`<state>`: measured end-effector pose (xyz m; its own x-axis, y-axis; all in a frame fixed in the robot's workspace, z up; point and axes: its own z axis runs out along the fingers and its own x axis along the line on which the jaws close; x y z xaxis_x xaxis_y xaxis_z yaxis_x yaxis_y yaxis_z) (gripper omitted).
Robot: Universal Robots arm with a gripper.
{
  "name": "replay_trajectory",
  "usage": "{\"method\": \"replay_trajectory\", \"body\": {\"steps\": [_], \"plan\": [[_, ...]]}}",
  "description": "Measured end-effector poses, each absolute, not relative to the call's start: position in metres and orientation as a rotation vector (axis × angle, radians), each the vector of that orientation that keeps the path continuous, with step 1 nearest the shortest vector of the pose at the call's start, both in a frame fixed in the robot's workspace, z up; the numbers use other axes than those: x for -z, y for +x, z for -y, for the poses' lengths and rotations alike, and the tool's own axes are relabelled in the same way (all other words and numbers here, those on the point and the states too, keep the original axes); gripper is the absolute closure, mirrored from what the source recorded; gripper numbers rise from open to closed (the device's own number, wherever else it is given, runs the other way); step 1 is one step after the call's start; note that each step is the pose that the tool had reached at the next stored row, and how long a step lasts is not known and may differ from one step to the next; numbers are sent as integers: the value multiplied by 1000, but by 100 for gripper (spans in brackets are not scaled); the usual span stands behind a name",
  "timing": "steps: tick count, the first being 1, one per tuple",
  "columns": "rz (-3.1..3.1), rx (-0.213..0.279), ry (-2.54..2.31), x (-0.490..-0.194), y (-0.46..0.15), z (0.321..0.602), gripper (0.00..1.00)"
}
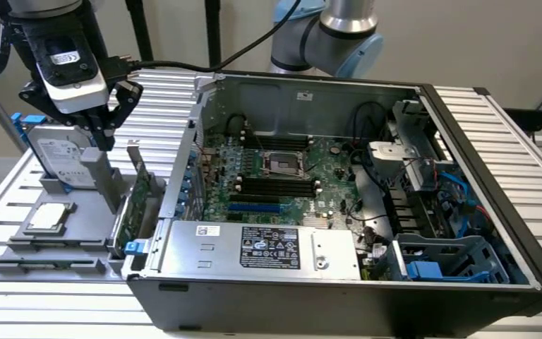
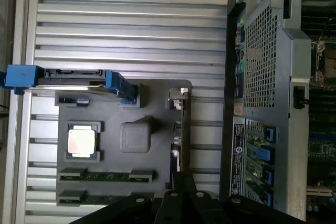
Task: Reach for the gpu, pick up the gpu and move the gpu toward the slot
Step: 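Pick up the gpu and move the gpu toward the slot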
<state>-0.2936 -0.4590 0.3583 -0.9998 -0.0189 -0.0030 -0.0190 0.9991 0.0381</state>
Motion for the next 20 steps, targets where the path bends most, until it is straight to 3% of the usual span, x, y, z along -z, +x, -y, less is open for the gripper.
{"method": "replay_trajectory", "body": {"steps": [3, 9, 11, 12, 20], "plan": [[-3138, -60, -30, -358, -294, 459, 88], [-3138, -60, -30, -358, -294, 459, 58], [-3138, -57, -30, -356, -294, 459, 58], [-3138, -57, -30, -354, -294, 459, 52], [-3138, -57, -27, -340, -297, 462, 52]]}}
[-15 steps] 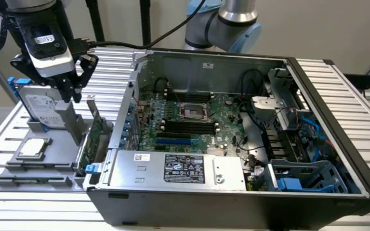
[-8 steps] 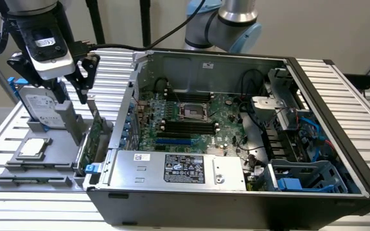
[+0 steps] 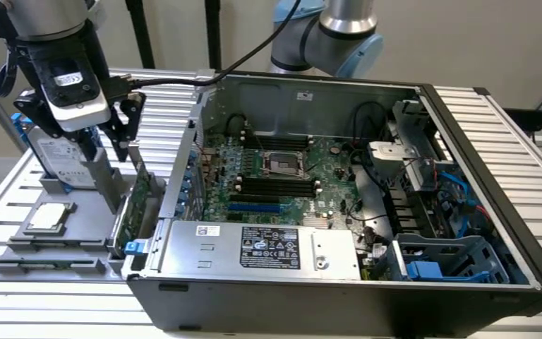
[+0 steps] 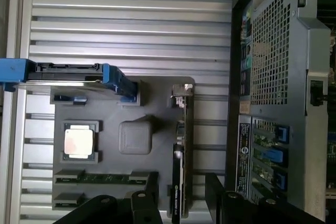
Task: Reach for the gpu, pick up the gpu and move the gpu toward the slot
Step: 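Pick up the gpu and move the gpu toward the slot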
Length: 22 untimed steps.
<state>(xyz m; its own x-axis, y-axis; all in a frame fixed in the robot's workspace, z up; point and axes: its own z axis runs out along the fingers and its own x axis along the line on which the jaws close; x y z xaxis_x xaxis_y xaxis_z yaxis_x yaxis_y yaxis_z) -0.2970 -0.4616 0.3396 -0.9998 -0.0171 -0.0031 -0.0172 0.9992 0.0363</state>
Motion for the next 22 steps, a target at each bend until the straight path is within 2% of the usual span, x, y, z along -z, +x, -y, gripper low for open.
{"method": "replay_trajectory", "body": {"steps": [22], "plan": [[-3138, -57, -16, -299, -299, 474, 52]]}}
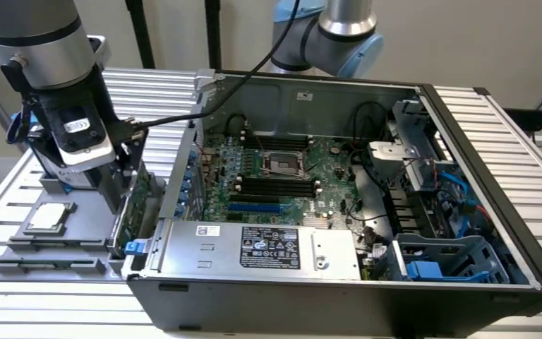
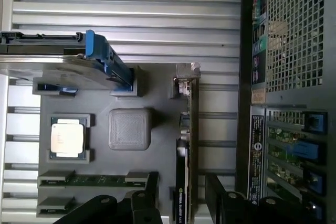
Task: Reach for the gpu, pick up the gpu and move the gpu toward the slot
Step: 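Pick up the gpu and move the gpu toward the slot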
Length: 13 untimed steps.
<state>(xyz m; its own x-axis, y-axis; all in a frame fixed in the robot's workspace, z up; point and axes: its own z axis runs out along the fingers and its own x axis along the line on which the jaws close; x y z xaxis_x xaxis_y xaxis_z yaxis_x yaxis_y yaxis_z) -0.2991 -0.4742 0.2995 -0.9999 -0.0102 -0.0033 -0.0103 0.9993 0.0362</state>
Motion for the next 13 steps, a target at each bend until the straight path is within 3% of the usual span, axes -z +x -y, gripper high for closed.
{"method": "replay_trajectory", "body": {"steps": [13], "plan": [[-3138, -57, -16, -276, -299, 474, 52]]}}
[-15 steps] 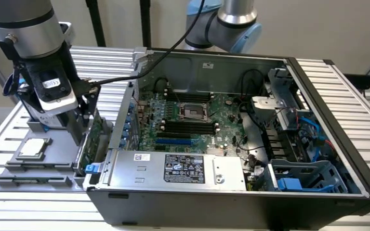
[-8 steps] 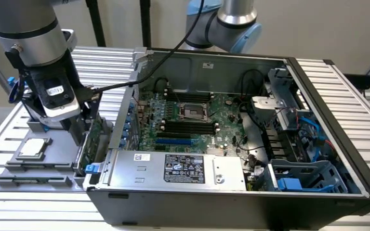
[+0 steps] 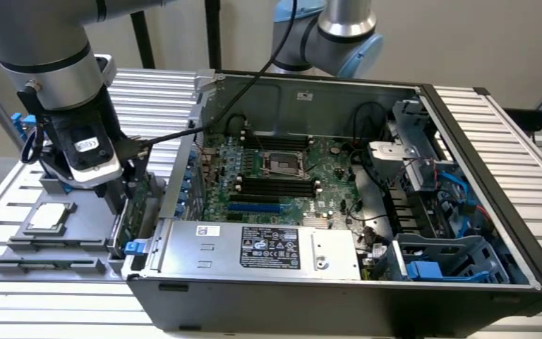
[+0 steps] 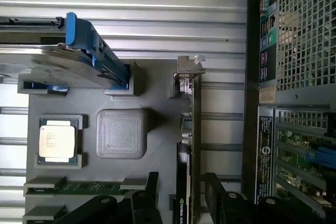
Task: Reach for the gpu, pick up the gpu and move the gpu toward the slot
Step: 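Pick up the gpu and move the gpu toward the slot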
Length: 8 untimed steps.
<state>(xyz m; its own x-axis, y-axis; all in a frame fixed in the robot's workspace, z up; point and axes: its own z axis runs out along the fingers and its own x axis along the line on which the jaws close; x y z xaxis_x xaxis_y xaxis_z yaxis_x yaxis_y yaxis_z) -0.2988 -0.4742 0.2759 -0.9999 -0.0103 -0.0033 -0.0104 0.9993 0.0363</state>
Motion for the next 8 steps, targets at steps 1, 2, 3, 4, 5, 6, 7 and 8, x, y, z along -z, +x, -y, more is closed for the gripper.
{"method": "replay_trajectory", "body": {"steps": [1, 2, 3, 4, 5, 6, 7, 8], "plan": [[-3138, -57, -16, -274, -299, 474, 52], [-3138, -57, -17, -272, -299, 474, 52], [-3138, -57, -18, -270, -299, 474, 52], [-3138, -57, -19, -269, -299, 474, 52], [-3138, -57, -20, -267, -299, 474, 52], [-3138, -57, -21, -265, -299, 474, 52], [-3138, -57, -22, -263, -299, 474, 52], [-3138, -57, -23, -261, -299, 474, 52]]}}
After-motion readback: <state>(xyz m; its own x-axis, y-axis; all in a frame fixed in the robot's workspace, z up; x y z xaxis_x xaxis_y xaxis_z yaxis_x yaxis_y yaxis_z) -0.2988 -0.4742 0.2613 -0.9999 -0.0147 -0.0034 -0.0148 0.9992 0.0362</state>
